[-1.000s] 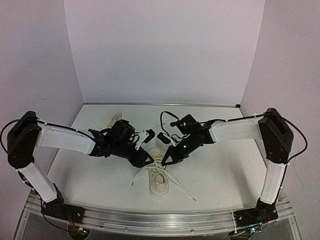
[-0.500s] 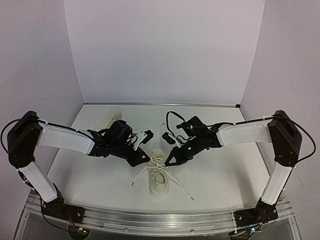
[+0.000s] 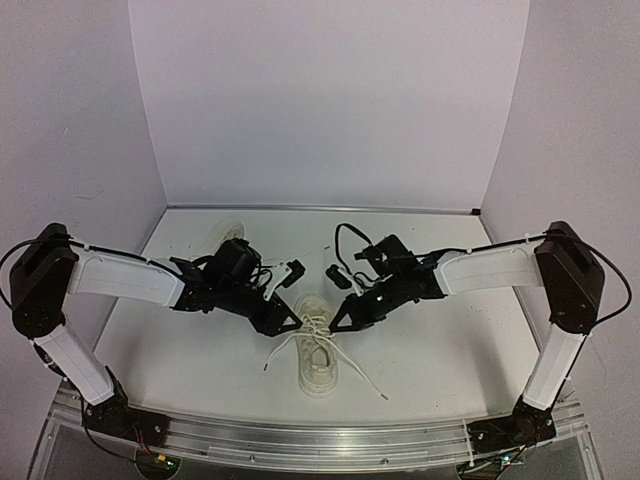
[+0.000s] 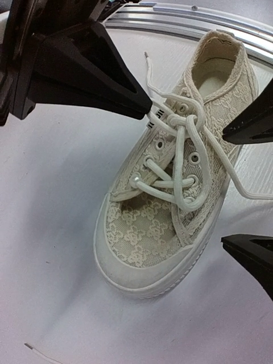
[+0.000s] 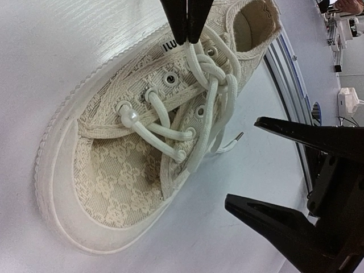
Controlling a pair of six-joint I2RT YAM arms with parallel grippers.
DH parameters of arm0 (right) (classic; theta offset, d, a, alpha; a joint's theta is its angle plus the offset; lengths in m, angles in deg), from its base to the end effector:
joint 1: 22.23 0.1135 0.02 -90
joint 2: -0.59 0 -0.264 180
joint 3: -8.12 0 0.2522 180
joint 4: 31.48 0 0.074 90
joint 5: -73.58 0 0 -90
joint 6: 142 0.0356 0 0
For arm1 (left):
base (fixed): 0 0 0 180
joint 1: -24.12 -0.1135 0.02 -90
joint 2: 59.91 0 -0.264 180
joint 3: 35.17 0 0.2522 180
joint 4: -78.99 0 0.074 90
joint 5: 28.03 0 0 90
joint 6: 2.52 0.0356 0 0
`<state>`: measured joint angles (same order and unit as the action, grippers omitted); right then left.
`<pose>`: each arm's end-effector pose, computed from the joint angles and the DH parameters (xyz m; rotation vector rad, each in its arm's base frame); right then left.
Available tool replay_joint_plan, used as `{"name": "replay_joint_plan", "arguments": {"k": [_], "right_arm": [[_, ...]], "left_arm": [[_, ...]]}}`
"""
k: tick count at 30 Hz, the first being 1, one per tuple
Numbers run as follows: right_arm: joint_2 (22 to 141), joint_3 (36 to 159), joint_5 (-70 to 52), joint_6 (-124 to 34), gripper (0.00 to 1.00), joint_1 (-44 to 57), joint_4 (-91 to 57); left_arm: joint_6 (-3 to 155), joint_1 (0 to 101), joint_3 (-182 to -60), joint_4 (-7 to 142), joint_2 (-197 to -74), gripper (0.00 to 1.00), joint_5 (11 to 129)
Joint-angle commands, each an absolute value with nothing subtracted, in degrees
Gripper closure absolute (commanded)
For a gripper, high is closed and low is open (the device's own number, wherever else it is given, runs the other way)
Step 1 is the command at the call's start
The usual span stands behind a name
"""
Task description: Tie the shoes
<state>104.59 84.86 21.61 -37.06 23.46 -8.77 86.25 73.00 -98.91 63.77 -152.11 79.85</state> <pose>0.2453 0.2827 0.1760 -0.9997 2.4099 1.2461 0.2087 -0.2557 0.1826 1.1271 2.1491 -0.7837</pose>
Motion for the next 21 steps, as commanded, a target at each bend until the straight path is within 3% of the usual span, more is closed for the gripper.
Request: {"name": "replay_joint_plan", "arguments": {"k": [1, 11, 21], "right_arm": [[103.47, 87.31, 22.65, -36.95, 1.00, 24.02, -10.32], [104.33, 89.87, 23.79, -37.35, 1.00, 25.00, -9.56], [103.48, 89.53, 24.42, -37.66, 1.00, 25.28, -9.12]], "left_arm": [[91.54, 71.54, -104.84, 61.27, -153.26, 0.42, 82.53], [100.61, 68.15, -107.95, 57.57, -156.98, 0.39, 96.99], [103.92, 67.45, -109.73, 58.61, -161.40, 0.47, 100.33]]}}
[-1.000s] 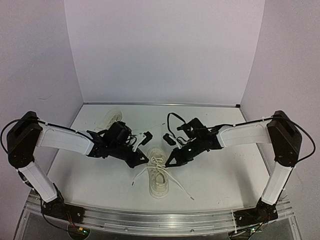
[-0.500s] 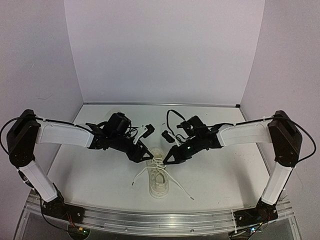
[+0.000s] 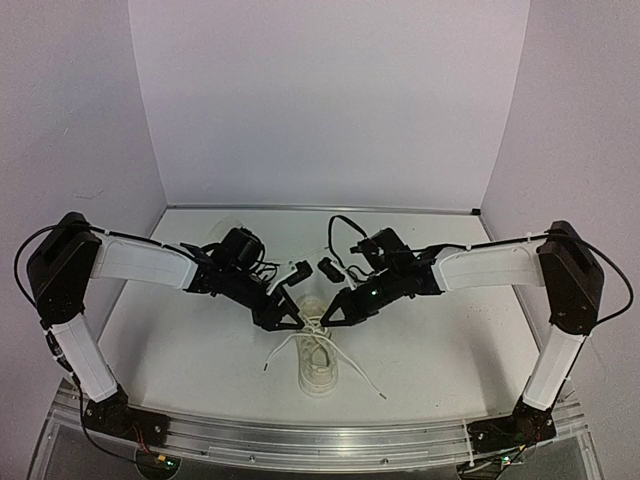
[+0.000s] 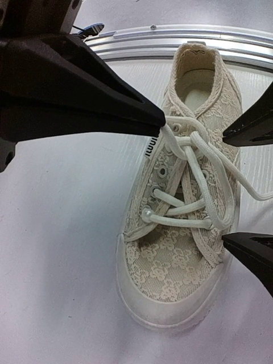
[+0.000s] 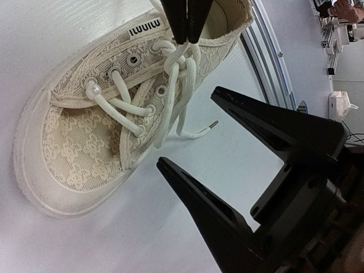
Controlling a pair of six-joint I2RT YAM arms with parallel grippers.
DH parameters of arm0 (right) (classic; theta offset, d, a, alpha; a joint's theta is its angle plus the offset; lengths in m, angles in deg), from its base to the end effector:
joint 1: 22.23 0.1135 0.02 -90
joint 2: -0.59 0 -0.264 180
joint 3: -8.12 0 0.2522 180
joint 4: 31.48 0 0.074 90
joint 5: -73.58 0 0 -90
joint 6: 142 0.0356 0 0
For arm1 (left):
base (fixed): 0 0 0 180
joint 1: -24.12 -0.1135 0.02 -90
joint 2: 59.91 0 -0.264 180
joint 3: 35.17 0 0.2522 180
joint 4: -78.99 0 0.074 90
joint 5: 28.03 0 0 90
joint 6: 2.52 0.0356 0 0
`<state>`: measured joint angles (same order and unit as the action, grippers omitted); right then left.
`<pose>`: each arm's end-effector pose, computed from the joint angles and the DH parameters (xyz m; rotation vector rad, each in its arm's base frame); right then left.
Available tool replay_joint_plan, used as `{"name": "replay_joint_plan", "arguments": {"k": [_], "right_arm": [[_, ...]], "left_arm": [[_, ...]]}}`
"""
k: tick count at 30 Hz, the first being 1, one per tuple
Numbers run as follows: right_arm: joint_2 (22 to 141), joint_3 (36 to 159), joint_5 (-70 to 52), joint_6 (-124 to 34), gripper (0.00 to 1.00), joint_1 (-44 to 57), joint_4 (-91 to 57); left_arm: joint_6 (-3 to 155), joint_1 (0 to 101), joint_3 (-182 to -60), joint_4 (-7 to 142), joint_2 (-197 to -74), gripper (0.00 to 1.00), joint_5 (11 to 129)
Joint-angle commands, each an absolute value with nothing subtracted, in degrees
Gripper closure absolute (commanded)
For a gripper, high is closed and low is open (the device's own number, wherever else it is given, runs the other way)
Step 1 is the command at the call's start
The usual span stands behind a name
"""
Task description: Tie the shoes
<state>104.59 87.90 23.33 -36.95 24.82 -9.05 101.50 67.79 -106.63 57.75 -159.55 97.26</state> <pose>0.2446 0.2962 0.1925 -1.0479 2.3342 1.3035 0.2415 -0.2590 0.1764 1.4272 1.9970 -0.9802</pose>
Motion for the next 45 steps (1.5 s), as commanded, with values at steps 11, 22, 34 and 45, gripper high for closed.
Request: {"name": "replay_joint_plan", "arguments": {"k": [11, 22, 34, 45], "right_arm": [[102.97, 89.27, 24.18, -37.84, 1.00, 25.37, -8.97], [101.72, 87.13, 19.88, -37.42, 1.00, 25.30, -8.91], [96.51, 81.18, 12.59, -34.29, 1.00, 24.23, -11.58], [99.05, 79.83, 18.64, -31.90, 1.00, 24.27, -16.78]], "left_arm": [[104.56, 67.44, -111.42, 59.57, -163.81, 0.56, 103.58], [100.92, 67.36, -105.30, 63.56, -157.99, 1.00, 101.82], [98.89, 67.28, -100.57, 64.45, -153.62, 1.00, 96.96], [100.46, 68.73, -97.78, 67.67, -145.01, 0.73, 89.78]]}}
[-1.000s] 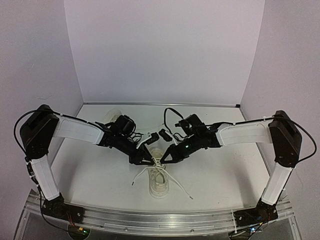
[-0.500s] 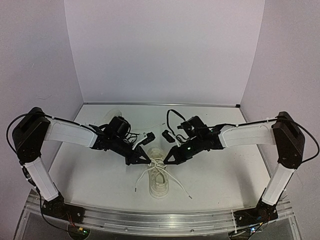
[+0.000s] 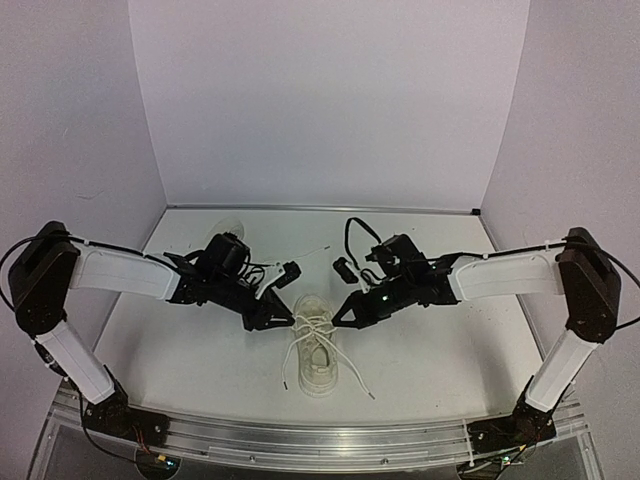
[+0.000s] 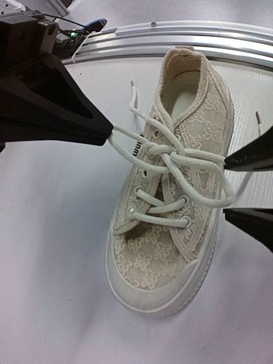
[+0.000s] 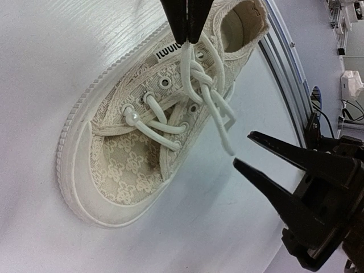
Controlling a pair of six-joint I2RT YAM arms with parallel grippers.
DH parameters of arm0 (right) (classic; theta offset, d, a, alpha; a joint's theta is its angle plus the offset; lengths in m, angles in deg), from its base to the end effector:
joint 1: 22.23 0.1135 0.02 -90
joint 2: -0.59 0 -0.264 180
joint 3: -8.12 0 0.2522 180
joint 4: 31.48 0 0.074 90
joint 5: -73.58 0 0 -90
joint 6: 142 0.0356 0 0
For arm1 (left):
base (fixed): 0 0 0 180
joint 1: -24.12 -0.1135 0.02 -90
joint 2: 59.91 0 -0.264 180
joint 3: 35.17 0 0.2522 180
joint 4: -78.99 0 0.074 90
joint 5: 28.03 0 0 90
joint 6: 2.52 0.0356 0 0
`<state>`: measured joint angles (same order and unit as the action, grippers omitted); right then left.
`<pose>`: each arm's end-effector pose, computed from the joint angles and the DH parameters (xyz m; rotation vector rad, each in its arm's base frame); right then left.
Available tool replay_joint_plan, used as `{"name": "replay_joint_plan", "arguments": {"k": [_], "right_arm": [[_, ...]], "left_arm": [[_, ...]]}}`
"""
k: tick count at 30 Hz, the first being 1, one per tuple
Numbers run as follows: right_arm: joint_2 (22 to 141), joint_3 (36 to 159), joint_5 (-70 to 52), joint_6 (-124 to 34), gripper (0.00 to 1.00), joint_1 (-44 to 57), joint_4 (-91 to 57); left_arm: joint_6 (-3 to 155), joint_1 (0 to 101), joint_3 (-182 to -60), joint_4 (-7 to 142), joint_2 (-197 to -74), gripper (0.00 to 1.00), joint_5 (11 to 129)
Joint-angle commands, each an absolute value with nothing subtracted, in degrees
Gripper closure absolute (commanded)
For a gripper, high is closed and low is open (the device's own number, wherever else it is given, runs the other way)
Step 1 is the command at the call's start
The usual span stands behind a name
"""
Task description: Tie the shoes
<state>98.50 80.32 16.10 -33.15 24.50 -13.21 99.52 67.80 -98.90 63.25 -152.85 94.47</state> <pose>0.2317 0.2741 0.1933 -0.9037 2.3541 1.1891 0.2235 -0.2399 0.1806 1.3629 1.9645 -0.9340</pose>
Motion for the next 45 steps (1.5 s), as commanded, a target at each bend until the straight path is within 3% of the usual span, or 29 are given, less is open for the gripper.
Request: {"name": "replay_joint_plan", "arguments": {"k": [1, 7, 19, 35, 45], "right_arm": [[99.16, 79.87, 18.77, -31.90, 1.00, 24.25, -16.91], [99.59, 80.12, 18.91, -31.49, 1.00, 24.26, -17.19], [100.81, 80.57, 19.29, -30.96, 1.00, 24.25, -17.19], [102.01, 81.52, 19.98, -31.08, 1.00, 24.26, -17.19], [102.27, 81.82, 20.31, -31.09, 1.00, 24.24, -17.19]], "left_arm": [[101.40, 69.22, -97.20, 68.19, -143.39, 0.71, 88.37], [110.29, 74.27, -96.15, 68.15, -138.10, 0.66, 80.74], [126.51, 82.61, -100.78, 63.35, -144.94, 0.69, 74.35], [131.15, 85.70, -106.30, 58.45, -153.50, 0.71, 70.44], [131.48, 85.81, -106.82, 59.29, -155.05, 0.86, 67.46]]}}
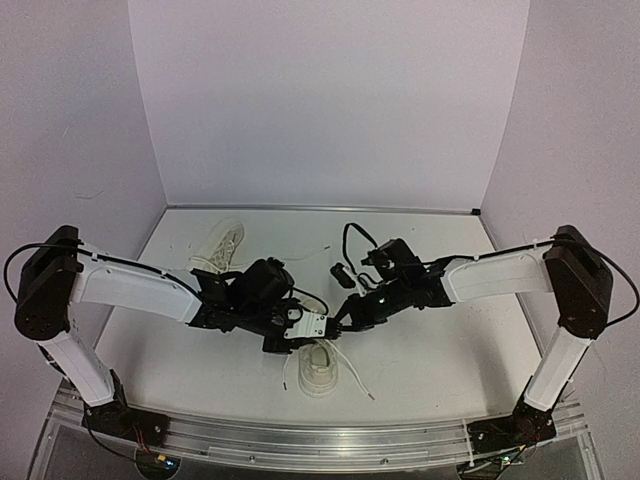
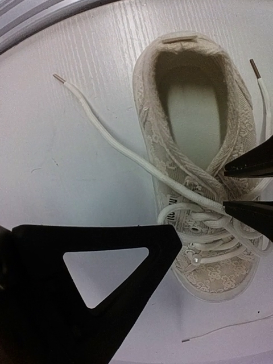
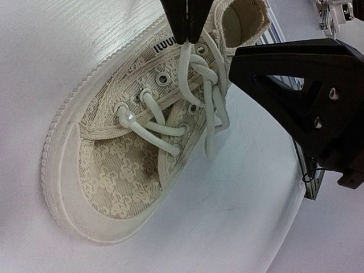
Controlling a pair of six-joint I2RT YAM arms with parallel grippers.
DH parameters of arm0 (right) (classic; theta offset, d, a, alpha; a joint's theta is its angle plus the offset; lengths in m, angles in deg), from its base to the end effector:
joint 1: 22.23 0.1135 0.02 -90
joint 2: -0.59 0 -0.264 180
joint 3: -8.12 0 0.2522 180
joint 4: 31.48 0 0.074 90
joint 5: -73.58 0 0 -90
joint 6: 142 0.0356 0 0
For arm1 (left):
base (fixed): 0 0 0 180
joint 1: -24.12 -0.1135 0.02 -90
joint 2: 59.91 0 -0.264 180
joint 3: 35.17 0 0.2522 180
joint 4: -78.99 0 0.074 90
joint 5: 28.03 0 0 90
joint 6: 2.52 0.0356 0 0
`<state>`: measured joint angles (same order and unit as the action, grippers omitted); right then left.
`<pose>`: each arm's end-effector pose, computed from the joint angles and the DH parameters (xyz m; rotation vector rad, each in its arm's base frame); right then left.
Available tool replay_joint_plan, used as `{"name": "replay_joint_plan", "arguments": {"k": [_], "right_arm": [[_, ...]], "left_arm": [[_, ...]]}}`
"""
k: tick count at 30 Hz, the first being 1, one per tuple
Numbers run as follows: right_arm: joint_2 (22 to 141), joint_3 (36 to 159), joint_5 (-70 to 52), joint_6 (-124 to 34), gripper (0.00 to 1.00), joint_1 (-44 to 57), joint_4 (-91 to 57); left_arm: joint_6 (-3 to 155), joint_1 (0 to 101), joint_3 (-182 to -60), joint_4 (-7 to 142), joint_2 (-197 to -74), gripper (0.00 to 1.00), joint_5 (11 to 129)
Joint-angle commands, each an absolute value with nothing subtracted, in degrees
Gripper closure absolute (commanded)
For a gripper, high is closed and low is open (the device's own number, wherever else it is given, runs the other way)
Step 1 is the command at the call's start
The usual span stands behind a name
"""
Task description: Tie the shoes
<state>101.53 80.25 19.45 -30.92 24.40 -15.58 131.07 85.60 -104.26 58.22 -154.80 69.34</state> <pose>0.2349 0.2791 0.1788 -0.8921 2.3904 1.2673 0.1606 -0.3051 0.1874 1.9385 1.4082 -0.3007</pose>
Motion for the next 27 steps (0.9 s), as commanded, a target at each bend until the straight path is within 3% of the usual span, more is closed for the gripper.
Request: {"name": "replay_joint_plan", "arguments": {"k": [1, 9, 15, 27], "right_arm": [[102.35, 81.78, 20.32, -31.08, 1.00, 24.26, -17.15], [102.36, 81.92, 20.35, -31.19, 1.00, 24.26, -17.19], [102.54, 82.07, 20.48, -31.19, 1.00, 24.25, -17.19], [102.54, 82.24, 20.75, -31.08, 1.00, 24.21, -17.19]], "left_arm": [[131.46, 85.82, -106.78, 59.33, -155.07, 0.87, 67.24], [130.64, 85.86, -106.21, 60.19, -153.24, 0.99, 66.96], [130.29, 85.82, -106.44, 60.64, -152.65, 0.89, 66.65], [130.81, 85.82, -108.15, 60.43, -155.76, 0.85, 65.87]]}}
